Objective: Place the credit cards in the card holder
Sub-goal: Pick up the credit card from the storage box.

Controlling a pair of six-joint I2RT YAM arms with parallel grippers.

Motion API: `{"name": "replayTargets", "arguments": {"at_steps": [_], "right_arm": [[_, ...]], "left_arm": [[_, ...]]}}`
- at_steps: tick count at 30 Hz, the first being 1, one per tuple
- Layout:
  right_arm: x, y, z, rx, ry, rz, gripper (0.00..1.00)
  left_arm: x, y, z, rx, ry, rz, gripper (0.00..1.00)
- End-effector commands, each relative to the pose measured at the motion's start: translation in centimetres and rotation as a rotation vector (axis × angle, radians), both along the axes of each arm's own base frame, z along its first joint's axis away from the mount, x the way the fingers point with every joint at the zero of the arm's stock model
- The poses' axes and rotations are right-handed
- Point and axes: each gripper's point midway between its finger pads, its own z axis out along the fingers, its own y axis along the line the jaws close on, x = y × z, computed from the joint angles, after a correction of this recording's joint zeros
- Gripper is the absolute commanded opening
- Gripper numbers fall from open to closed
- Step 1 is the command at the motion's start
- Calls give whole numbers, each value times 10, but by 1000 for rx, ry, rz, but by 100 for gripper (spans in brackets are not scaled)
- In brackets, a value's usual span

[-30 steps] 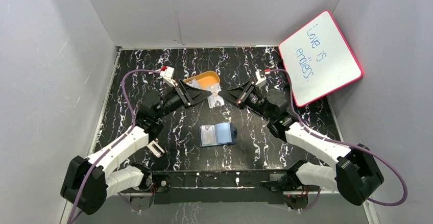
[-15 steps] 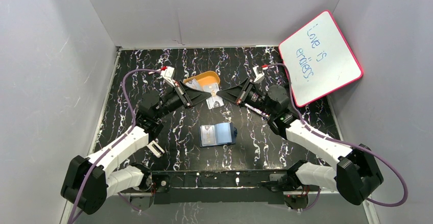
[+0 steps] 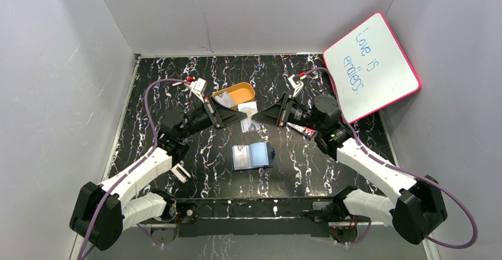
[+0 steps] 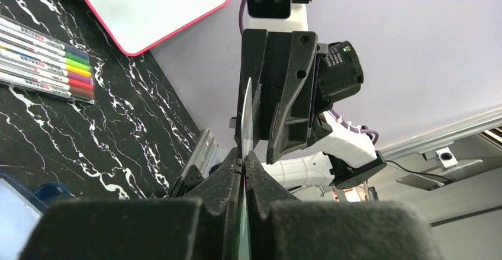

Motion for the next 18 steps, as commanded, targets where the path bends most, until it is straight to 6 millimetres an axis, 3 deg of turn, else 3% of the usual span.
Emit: {"name": "replayTargets", "arguments": {"at_steps": [1,18], "right_arm": [[-13,-13,36,63,-124,36,29],[-15,-10,34,43,-131,96,20]], "left_arm": [[-11,2,10,-14,-63,-33,0],[-15,-3,11,-35,-67,-85,0]]}}
